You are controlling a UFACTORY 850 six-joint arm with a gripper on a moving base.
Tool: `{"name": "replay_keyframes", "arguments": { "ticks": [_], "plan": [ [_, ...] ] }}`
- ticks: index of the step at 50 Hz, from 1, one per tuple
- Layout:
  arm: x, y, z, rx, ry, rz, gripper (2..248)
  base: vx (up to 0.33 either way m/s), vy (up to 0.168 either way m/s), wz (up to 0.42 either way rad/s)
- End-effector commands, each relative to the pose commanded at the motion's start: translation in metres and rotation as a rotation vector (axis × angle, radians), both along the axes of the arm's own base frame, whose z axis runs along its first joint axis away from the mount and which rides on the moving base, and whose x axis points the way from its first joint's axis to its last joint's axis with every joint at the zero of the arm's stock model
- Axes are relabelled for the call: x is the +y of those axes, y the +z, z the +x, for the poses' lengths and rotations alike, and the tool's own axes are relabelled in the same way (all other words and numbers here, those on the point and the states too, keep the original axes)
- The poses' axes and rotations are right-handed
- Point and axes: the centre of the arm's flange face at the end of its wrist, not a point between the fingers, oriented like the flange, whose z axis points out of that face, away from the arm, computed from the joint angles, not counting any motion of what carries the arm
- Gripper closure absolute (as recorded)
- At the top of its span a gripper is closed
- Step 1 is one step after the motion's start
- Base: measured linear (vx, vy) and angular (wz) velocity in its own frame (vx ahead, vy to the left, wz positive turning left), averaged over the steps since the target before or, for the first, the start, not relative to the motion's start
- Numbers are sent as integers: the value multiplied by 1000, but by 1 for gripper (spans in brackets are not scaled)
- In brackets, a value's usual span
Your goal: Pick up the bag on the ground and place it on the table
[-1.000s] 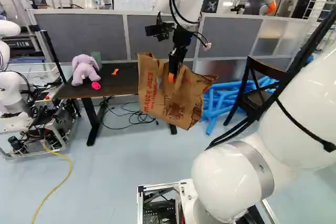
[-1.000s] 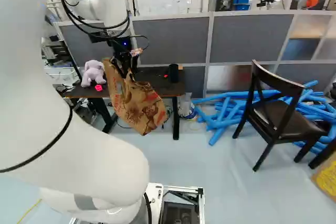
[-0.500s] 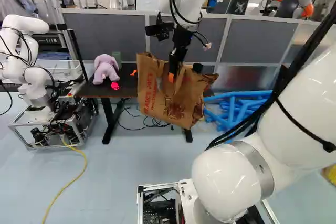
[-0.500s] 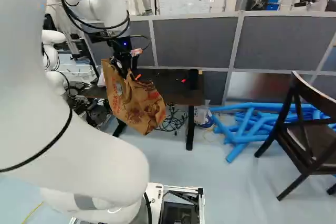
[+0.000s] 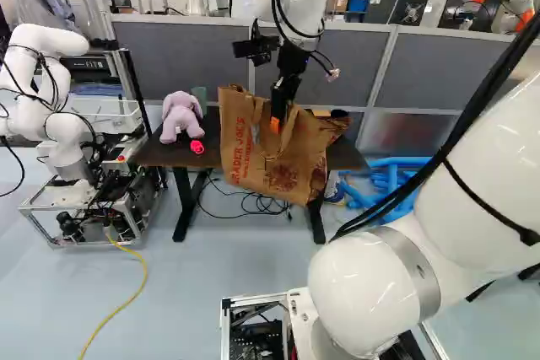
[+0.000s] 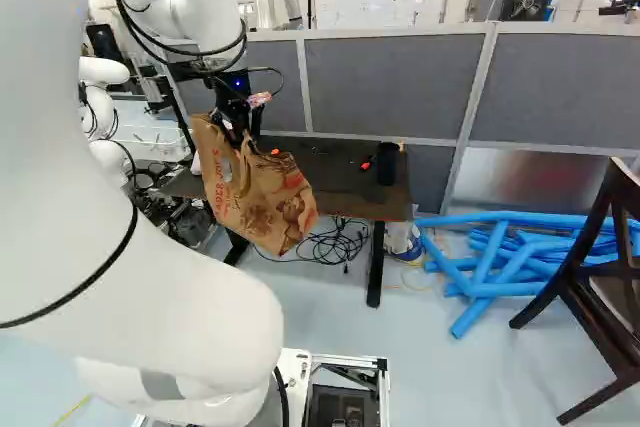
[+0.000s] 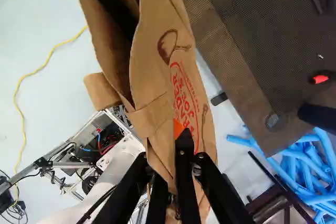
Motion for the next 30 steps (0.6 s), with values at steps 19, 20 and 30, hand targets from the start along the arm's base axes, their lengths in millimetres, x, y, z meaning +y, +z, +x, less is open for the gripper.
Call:
{"name": "replay_keyframes", "arguments": {
  "ticks": [19, 20, 30],
  "plan": [
    [0, 0, 0, 0, 0, 0, 229, 140, 42, -14],
    [0, 0, 0, 0, 0, 0, 229, 142, 42, 27],
    [0, 0, 0, 0, 0, 0, 229, 120, 10, 4]
  ]
}}
